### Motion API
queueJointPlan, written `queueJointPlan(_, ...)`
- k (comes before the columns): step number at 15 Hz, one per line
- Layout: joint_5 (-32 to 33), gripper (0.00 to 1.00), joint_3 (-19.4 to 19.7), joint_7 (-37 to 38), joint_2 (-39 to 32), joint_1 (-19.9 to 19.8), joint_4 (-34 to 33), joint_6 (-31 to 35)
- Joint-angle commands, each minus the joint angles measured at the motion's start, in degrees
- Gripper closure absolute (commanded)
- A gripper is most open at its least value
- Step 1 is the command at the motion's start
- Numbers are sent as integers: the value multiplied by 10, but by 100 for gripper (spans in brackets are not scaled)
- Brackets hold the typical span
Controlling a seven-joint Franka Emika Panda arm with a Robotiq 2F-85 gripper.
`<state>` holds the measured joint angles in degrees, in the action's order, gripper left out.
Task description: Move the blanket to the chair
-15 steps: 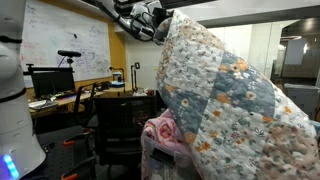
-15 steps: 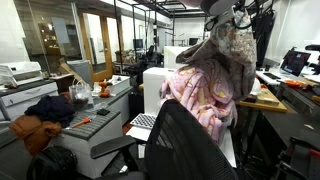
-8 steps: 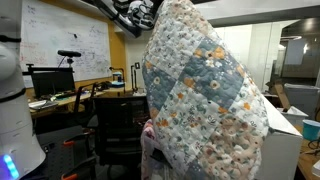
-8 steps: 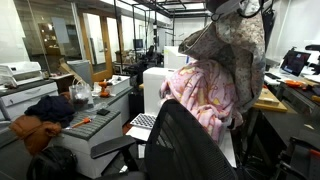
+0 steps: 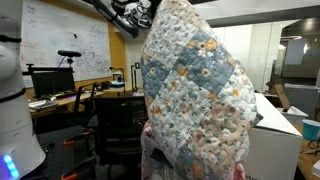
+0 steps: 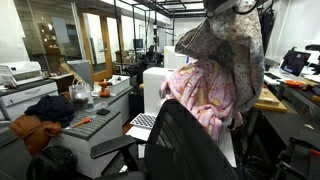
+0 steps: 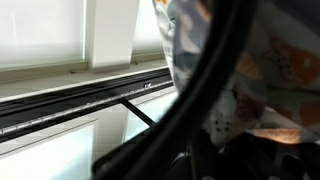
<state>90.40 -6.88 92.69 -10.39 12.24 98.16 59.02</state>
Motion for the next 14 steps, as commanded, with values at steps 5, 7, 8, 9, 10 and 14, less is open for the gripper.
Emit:
queueJointPlan(5,84,99,-42,-30,-31,31,-39,-2)
queueJointPlan(7,103,99,-49,-32,-42,38,-47,1)
queueJointPlan(8,112,99,-52,-34,-47,42,-51,2)
queueJointPlan(9,119,99,-54,-38,-52,46,-55,6)
queueJointPlan(10,126,99,-55,-43,-58,49,-60,9)
queueJointPlan(14,137,99,-63,-58,-73,58,-75,29)
